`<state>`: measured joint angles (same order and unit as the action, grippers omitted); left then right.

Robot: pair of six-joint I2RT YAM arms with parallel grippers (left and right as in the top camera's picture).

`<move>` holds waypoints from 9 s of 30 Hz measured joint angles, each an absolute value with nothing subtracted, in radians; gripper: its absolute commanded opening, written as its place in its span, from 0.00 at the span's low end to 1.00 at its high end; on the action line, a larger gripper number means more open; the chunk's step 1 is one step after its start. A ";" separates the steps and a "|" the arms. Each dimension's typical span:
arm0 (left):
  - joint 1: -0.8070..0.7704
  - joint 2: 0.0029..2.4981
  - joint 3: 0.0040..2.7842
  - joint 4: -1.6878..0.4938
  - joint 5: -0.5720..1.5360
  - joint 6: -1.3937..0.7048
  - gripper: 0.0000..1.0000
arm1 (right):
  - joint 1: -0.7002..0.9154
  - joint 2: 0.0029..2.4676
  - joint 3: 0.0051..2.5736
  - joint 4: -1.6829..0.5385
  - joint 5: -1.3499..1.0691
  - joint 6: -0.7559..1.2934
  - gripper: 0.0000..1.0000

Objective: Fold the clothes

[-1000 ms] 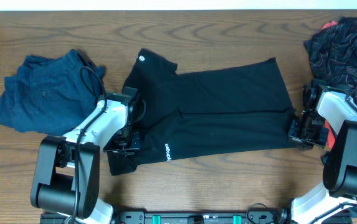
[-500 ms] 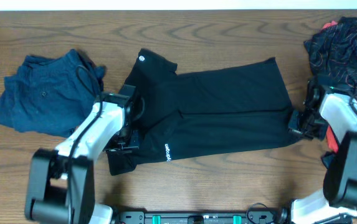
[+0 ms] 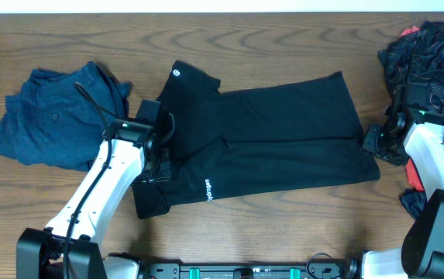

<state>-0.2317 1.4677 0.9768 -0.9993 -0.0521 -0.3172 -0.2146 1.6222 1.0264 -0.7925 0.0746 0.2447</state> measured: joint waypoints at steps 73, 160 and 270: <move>-0.217 1.798 1.391 -0.569 0.131 -0.084 0.84 | -0.215 1.452 1.032 -0.954 -0.020 0.238 0.58; -0.126 2.284 1.730 -0.693 0.360 -0.158 0.11 | -0.141 2.038 1.045 0.211 -0.054 0.156 0.54; -0.289 2.080 1.464 -1.578 0.183 -0.150 0.13 | -0.117 1.585 1.045 -0.937 0.331 0.201 0.14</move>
<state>-0.2890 2.0796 1.4639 -1.5784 0.1833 -0.1501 -0.1169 1.5852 1.0447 -0.9367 0.3305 0.2012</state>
